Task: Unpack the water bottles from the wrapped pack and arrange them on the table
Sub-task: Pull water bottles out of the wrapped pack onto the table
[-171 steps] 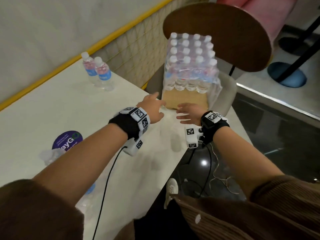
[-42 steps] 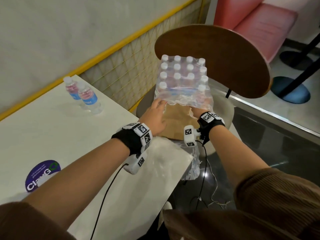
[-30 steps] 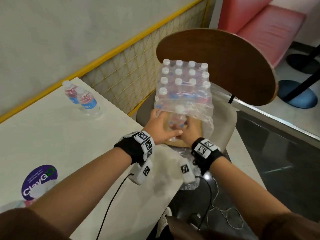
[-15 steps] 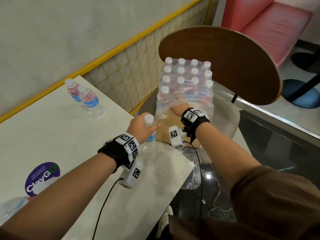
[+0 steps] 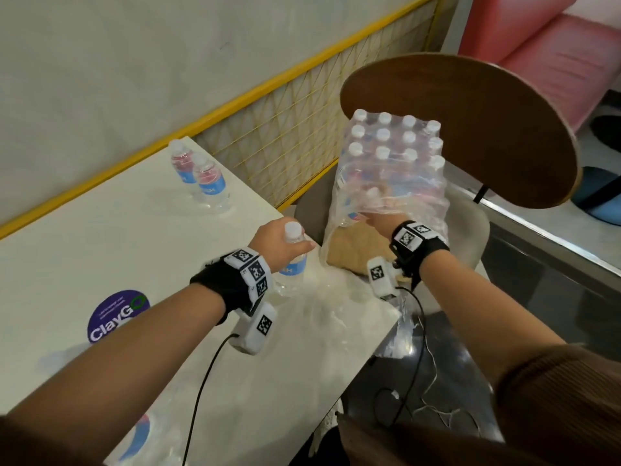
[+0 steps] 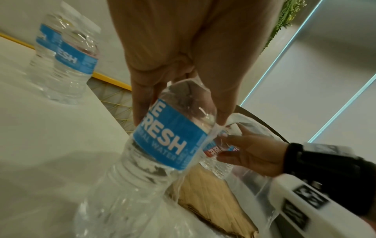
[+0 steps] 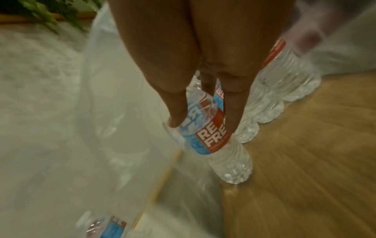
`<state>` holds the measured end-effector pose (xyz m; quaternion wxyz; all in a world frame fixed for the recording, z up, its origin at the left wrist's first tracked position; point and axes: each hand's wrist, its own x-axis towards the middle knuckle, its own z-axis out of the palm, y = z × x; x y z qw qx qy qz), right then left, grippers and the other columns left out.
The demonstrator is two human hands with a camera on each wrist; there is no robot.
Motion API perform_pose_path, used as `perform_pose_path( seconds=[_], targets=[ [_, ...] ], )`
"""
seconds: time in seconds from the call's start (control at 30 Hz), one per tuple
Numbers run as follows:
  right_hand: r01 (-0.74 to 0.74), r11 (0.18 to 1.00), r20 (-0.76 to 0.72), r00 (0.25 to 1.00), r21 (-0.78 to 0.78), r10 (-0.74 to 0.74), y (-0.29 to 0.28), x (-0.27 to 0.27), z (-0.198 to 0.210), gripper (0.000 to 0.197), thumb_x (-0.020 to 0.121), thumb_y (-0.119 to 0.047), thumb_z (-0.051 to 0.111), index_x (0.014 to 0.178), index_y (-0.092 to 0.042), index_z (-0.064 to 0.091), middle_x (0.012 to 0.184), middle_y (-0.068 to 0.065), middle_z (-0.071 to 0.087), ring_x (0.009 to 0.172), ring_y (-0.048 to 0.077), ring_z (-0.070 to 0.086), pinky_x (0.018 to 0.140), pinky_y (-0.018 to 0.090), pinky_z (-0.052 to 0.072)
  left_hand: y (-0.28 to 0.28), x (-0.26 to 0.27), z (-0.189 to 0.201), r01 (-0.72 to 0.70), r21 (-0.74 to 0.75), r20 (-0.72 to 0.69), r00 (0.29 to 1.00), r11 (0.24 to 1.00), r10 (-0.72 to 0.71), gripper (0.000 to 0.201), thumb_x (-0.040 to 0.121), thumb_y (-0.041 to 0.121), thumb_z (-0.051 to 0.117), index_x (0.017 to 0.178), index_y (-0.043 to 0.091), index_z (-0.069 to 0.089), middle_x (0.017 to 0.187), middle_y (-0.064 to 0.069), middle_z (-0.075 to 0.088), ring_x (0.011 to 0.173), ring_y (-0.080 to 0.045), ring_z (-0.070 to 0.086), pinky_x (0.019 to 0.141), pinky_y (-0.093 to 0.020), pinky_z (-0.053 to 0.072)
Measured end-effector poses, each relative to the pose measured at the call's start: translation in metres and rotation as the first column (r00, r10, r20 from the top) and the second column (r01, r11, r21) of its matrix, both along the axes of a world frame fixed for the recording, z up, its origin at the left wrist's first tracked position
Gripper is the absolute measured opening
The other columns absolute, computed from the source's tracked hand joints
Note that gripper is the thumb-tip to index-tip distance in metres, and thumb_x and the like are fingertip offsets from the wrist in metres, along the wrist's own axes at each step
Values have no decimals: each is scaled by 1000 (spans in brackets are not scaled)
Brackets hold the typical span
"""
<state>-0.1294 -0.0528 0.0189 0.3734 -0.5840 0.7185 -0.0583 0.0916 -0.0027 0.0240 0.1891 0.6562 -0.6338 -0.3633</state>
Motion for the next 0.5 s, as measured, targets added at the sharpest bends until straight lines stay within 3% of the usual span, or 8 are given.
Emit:
perform_pose_path(
  seconds=[0.07, 0.13, 0.2, 0.3, 0.4, 0.5],
  targets=[
    [103, 994, 161, 982, -45, -95, 18, -2, -3, 41, 95, -31, 52, 130, -10, 51, 124, 9, 60, 118, 30, 55, 101, 41, 44, 5, 11, 3, 42, 25, 49, 998, 999, -43, 34, 77, 35, 74, 95, 8, 65, 96, -8, 68, 92, -24, 62, 78, -26, 43],
    [170, 973, 391, 915, -155, -98, 41, 2, -3, 30, 88, -13, 63, 117, -15, 56, 100, -2, 59, 98, 25, 59, 88, 45, 52, 13, 25, 8, 88, 53, 116, 989, 995, -94, 33, 79, 36, 72, 98, 9, 66, 103, -8, 68, 98, -25, 62, 82, -27, 43],
    [50, 977, 455, 889, -208, 51, 71, 10, 3, 30, 83, 0, 66, 104, -19, 54, 99, 1, 52, 85, 25, 53, 78, 46, 53, 24, 41, 13, 140, 96, 195, 968, 985, -157, 34, 84, 36, 68, 106, 10, 67, 114, -8, 66, 108, -26, 59, 86, -26, 41],
    [-178, 968, 527, 814, -176, 246, 116, 31, 14, 36, 80, 1, 68, 96, -28, 52, 103, 4, 50, 80, 22, 50, 71, 40, 47, 41, 63, 22, 165, 120, 263, 945, 979, -192, 37, 89, 35, 62, 117, 10, 65, 124, -11, 62, 116, -27, 55, 90, -27, 41],
    [-358, 925, 508, 778, -125, 370, 158, 65, 22, 36, 81, 1, 68, 97, -28, 54, 102, -1, 55, 83, 14, 53, 74, 36, 49, 58, 78, 28, 185, 124, 298, 930, 975, -214, 40, 91, 34, 60, 121, 9, 64, 127, -12, 61, 119, -27, 55, 94, -27, 41],
    [-545, 833, 403, 745, -92, 532, 196, 106, 21, 34, 81, -9, 71, 101, -31, 55, 113, -4, 58, 101, 20, 56, 86, 32, 48, 71, 91, 28, 235, 149, 359, 892, 961, -274, 42, 90, 35, 61, 120, 7, 64, 126, -12, 62, 118, -27, 55, 95, -28, 41]
  ],
)
